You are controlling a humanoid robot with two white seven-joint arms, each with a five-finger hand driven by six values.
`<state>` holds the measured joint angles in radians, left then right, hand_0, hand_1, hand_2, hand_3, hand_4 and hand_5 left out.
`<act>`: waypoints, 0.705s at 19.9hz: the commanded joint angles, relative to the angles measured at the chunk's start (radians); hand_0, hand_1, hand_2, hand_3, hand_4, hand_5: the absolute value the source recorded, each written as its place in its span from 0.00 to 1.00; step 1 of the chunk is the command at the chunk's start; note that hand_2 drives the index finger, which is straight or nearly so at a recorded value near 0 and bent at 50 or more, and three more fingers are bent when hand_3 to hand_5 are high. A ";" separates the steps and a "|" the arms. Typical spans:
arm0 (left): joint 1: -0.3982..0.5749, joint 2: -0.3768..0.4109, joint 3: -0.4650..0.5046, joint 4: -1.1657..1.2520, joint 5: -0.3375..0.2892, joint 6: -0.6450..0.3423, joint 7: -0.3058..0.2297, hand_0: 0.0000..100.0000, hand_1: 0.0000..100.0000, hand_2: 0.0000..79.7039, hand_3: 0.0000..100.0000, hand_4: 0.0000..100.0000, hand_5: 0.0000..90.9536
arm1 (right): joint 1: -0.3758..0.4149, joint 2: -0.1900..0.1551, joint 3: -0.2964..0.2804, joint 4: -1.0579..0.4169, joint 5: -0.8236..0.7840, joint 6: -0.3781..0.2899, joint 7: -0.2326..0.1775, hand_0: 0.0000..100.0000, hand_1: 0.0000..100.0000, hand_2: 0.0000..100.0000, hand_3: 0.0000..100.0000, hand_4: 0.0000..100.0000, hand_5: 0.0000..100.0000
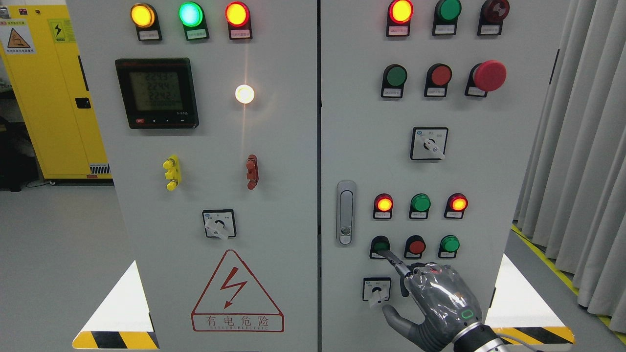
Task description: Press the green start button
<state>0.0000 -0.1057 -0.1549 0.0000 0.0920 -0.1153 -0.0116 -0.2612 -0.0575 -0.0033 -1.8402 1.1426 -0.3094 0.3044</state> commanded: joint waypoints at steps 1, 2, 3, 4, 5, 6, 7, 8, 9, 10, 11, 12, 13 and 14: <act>-0.028 0.001 0.000 -0.026 0.000 0.000 -0.002 0.12 0.56 0.00 0.00 0.00 0.00 | 0.054 0.008 -0.032 -0.077 -0.147 -0.010 -0.013 0.50 0.60 0.00 0.63 0.61 0.46; -0.028 0.000 0.000 -0.026 0.000 0.000 -0.002 0.12 0.56 0.00 0.00 0.00 0.00 | 0.056 0.008 -0.032 -0.088 -0.202 -0.008 -0.008 0.50 0.59 0.00 0.56 0.53 0.38; -0.028 0.000 0.000 -0.026 0.000 0.000 -0.002 0.12 0.56 0.00 0.00 0.00 0.00 | 0.056 0.008 -0.030 -0.096 -0.281 -0.008 -0.001 0.50 0.59 0.00 0.45 0.44 0.29; -0.028 0.000 0.000 -0.026 0.000 0.000 -0.002 0.12 0.56 0.00 0.00 0.00 0.00 | 0.062 0.008 -0.026 -0.103 -0.396 -0.008 0.002 0.49 0.59 0.00 0.41 0.39 0.27; -0.028 0.000 0.000 -0.026 0.000 0.000 -0.002 0.12 0.56 0.00 0.00 0.00 0.00 | 0.066 0.008 -0.020 -0.108 -0.470 -0.005 0.002 0.49 0.59 0.00 0.27 0.25 0.19; -0.028 0.000 0.000 -0.026 0.000 0.000 -0.002 0.12 0.56 0.00 0.00 0.00 0.00 | 0.072 0.008 -0.017 -0.114 -0.553 0.006 0.004 0.49 0.59 0.00 0.25 0.25 0.18; -0.028 0.001 0.000 -0.026 0.000 0.000 -0.002 0.12 0.56 0.00 0.00 0.00 0.00 | 0.083 0.008 -0.014 -0.126 -0.629 0.033 0.004 0.48 0.59 0.00 0.15 0.15 0.05; -0.028 0.000 0.000 -0.026 -0.002 0.000 -0.002 0.12 0.56 0.00 0.00 0.00 0.00 | 0.101 0.005 -0.014 -0.145 -0.715 0.077 0.004 0.48 0.59 0.00 0.12 0.12 0.02; -0.028 0.000 0.000 -0.026 0.000 0.000 -0.002 0.12 0.56 0.00 0.00 0.00 0.00 | 0.114 0.005 -0.012 -0.155 -0.778 0.108 0.005 0.47 0.59 0.00 0.09 0.09 0.01; -0.028 0.001 0.000 -0.026 0.000 0.000 -0.002 0.12 0.56 0.00 0.00 0.00 0.00 | 0.129 0.005 -0.003 -0.175 -0.882 0.151 0.005 0.47 0.59 0.00 0.06 0.09 0.00; -0.028 0.000 0.000 -0.026 -0.002 0.000 -0.002 0.12 0.56 0.00 0.00 0.00 0.00 | 0.144 0.005 0.006 -0.192 -0.965 0.183 0.004 0.47 0.59 0.00 0.06 0.08 0.00; -0.028 0.000 0.000 -0.026 0.000 0.000 -0.002 0.12 0.56 0.00 0.00 0.00 0.00 | 0.160 0.004 0.009 -0.210 -1.034 0.212 0.004 0.47 0.59 0.00 0.05 0.08 0.00; -0.029 0.000 0.000 -0.026 0.000 0.000 -0.002 0.12 0.56 0.00 0.00 0.00 0.00 | 0.178 0.002 0.011 -0.224 -1.088 0.237 0.004 0.48 0.60 0.00 0.04 0.08 0.00; -0.028 0.000 0.000 -0.026 0.000 0.000 -0.002 0.12 0.56 0.00 0.00 0.00 0.00 | 0.195 0.002 0.012 -0.231 -1.125 0.251 0.004 0.49 0.59 0.00 0.01 0.07 0.00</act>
<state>0.0000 -0.1057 -0.1549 0.0000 0.0918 -0.1153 -0.0129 -0.1400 -0.0533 -0.0033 -1.9549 0.3640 -0.1189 0.3064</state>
